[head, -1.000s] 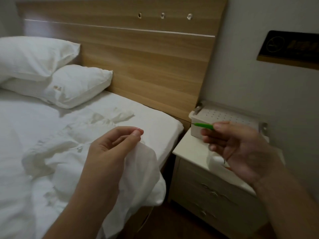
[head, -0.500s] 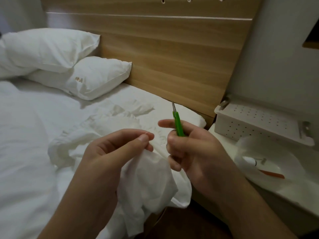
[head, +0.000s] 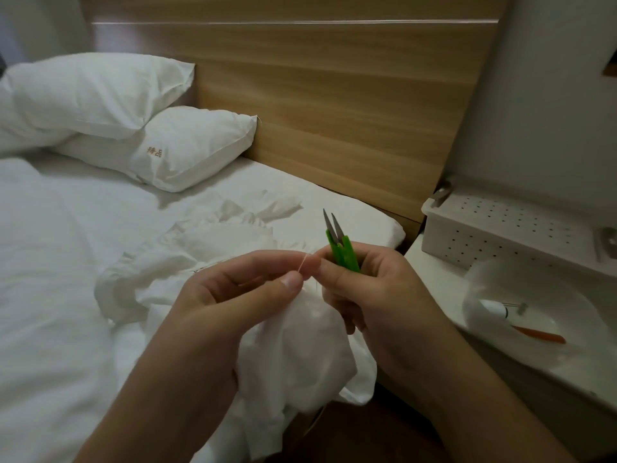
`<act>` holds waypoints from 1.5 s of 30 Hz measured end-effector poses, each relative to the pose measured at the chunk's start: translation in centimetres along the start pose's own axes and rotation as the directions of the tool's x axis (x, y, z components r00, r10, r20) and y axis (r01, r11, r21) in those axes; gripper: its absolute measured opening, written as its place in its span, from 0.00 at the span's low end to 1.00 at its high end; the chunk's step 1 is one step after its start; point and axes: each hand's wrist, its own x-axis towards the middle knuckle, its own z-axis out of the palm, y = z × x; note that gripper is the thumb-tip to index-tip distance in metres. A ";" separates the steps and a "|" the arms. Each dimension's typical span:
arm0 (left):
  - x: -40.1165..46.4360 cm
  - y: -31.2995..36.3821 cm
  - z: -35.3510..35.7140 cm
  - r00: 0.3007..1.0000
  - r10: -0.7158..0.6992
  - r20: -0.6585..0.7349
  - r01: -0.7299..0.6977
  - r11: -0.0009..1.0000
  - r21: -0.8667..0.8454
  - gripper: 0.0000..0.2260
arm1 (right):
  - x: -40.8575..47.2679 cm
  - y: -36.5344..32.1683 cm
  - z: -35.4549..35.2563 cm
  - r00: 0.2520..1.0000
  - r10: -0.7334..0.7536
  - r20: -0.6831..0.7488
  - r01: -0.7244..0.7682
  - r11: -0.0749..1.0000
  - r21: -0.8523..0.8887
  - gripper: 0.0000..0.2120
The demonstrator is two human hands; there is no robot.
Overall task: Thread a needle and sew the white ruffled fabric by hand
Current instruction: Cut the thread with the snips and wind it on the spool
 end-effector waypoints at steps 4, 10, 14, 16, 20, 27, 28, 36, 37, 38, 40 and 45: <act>-0.1 -0.1 -0.2 0.999 0.017 0.032 -0.019 0.998 0.063 0.14 | -0.2 0.0 -0.2 0.999 -0.017 -0.047 0.019 1.000 0.023 0.05; 0.1 -0.3 -0.6 0.995 0.051 0.089 -0.061 0.992 0.107 0.20 | -0.1 -0.3 -0.7 0.997 -0.012 -0.071 0.016 0.998 0.055 0.05; -0.1 -0.4 -0.6 0.984 0.081 0.159 -0.108 0.980 0.168 0.17 | 0.0 -0.2 -0.6 0.998 -0.009 -0.064 0.011 0.999 0.038 0.05; -0.1 -0.3 -0.5 0.980 0.083 0.184 -0.116 0.977 0.179 0.18 | 0.1 0.0 -0.6 0.998 0.001 -0.067 -0.001 1.000 0.000 0.05; 0.0 -0.4 -0.5 0.982 0.111 0.155 -0.140 0.972 0.189 0.20 | 0.2 -0.2 -1.2 0.999 0.036 -0.022 -0.036 0.999 0.009 0.06; 0.0 -0.4 -0.3 0.989 0.146 0.038 -0.150 0.948 0.280 0.22 | -0.5 -2.8 -4.9 0.999 0.019 0.050 -0.011 0.987 -0.158 0.14; 0.0 -0.4 -0.3 0.988 0.149 0.031 -0.151 0.945 0.290 0.22 | -0.7 -3.1 -5.2 0.998 0.011 0.068 0.004 0.976 -0.218 0.12; -0.1 -0.5 -0.2 0.977 0.212 0.019 -0.207 0.925 0.319 0.24 | -1.9 -4.2 -4.3 0.992 -0.001 0.128 0.061 0.883 -0.465 0.12; -0.1 -0.5 -0.1 0.975 0.223 0.019 -0.217 0.923 0.316 0.24 | -1.9 -4.2 -4.1 0.993 0.004 0.119 0.053 0.880 -0.471 0.11; -0.1 -0.6 -0.1 0.973 0.232 0.021 -0.226 0.921 0.316 0.24 | -2.0 -4.0 -4.0 0.994 0.011 0.108 0.042 0.881 -0.472 0.09; -0.1 -0.5 -0.1 0.969 0.244 0.022 -0.238 0.918 0.317 0.24 | -2.0 -3.8 -3.9 0.995 0.016 0.098 0.033 0.877 -0.480 0.03; -0.2 -0.7 0.0 0.968 0.247 0.035 -0.245 0.919 0.310 0.25 | -2.0 -3.5 -3.4 0.996 0.002 0.086 0.042 0.865 -0.500 0.01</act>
